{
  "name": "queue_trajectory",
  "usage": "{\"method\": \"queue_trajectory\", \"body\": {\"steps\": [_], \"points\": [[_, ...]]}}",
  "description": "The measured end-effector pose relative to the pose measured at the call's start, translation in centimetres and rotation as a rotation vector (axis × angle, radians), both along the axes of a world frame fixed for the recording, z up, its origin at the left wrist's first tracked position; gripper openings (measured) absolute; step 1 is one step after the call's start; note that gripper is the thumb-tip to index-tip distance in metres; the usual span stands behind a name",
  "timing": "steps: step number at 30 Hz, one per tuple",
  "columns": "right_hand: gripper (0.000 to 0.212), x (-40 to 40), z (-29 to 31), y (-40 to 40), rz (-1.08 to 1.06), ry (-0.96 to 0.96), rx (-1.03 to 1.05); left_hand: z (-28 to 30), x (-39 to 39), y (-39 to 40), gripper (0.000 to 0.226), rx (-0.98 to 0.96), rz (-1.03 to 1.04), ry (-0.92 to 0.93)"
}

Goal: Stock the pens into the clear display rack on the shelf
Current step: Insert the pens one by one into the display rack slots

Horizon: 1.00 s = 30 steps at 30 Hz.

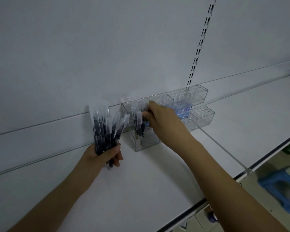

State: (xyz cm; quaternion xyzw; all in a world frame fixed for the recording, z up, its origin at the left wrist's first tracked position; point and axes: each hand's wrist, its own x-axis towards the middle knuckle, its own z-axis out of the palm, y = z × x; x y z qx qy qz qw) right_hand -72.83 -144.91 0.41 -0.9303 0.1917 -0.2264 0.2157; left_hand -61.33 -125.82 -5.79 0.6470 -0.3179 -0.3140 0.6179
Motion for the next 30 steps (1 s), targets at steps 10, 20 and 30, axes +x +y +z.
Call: {"method": "queue_trajectory", "body": {"steps": [10, 20, 30], "points": [[0.029, -0.8, -2.9, 0.3, -0.068, -0.021, -0.112, -0.1, -0.1, -0.2, 0.074, -0.019, 0.0, -0.024], [0.054, -1.0, -5.1, 3.0, 0.085, -0.434, -0.231, -0.7, -0.2, -0.2, 0.038, 0.055, 0.009, -0.135], [0.028, -1.2, -4.6, 3.4, 0.066, -0.511, 0.101, -0.7, -0.1, -0.2, 0.042, 0.076, -0.026, -0.177]]}}
